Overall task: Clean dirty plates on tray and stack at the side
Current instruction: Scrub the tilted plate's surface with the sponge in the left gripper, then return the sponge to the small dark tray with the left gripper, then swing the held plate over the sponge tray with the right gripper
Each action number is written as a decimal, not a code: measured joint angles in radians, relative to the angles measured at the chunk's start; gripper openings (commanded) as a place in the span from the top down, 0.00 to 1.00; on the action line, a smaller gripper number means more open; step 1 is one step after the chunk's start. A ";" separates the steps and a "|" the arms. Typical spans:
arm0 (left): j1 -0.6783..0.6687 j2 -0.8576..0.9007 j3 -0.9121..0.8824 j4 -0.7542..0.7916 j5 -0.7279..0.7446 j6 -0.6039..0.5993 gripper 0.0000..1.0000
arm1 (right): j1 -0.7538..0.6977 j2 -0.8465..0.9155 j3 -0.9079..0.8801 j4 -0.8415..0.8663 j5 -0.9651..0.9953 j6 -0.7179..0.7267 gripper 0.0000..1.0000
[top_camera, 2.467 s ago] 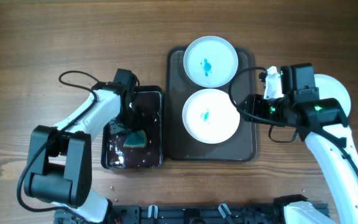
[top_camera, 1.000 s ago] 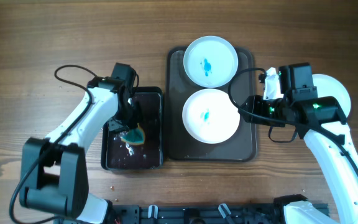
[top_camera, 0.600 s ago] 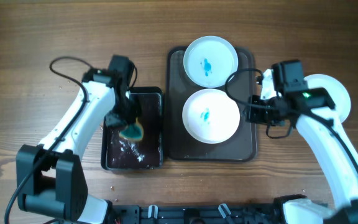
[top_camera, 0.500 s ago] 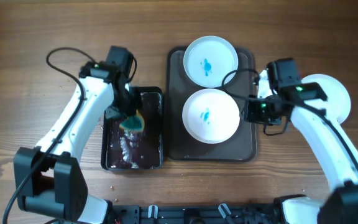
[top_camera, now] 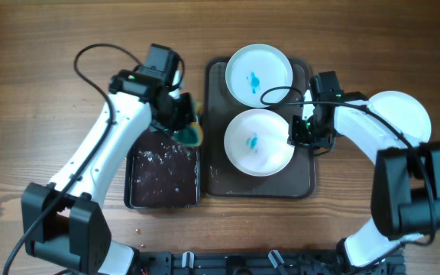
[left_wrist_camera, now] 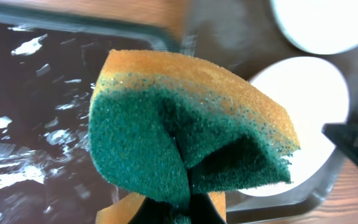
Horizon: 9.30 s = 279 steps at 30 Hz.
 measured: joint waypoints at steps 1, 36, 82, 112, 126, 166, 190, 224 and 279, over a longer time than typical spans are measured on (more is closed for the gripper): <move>-0.018 0.001 0.000 0.022 0.006 0.000 0.96 | 0.000 0.005 0.001 0.014 -0.005 -0.004 0.96; -0.286 0.377 0.036 0.305 -0.088 -0.132 0.96 | 0.002 0.021 0.003 -0.006 -0.097 -0.029 0.96; -0.216 0.423 0.117 0.103 -0.037 -0.156 0.96 | 0.018 0.028 0.003 -0.009 -0.134 -0.058 0.96; -0.362 0.448 0.102 0.106 0.229 -0.130 0.96 | 0.003 0.028 0.003 -0.041 -0.117 -0.069 0.96; -0.165 0.410 0.105 0.085 -0.035 -0.129 0.96 | 0.019 0.032 0.003 -0.010 -0.156 -0.071 0.96; -0.288 0.394 0.084 0.138 0.147 -0.224 0.96 | 0.003 0.032 0.013 -0.037 -0.098 -0.080 0.96; 0.079 0.033 -0.208 -0.021 -0.251 -0.161 0.86 | 0.003 0.032 0.012 -0.037 -0.100 -0.045 0.96; 0.109 -0.700 -0.174 -0.028 -0.141 -0.086 0.00 | 0.544 -0.226 0.293 -0.111 0.248 0.060 0.96; 0.554 -0.776 -0.172 -0.197 -0.346 -0.253 0.00 | 1.118 -0.160 0.293 0.399 1.437 -0.613 0.96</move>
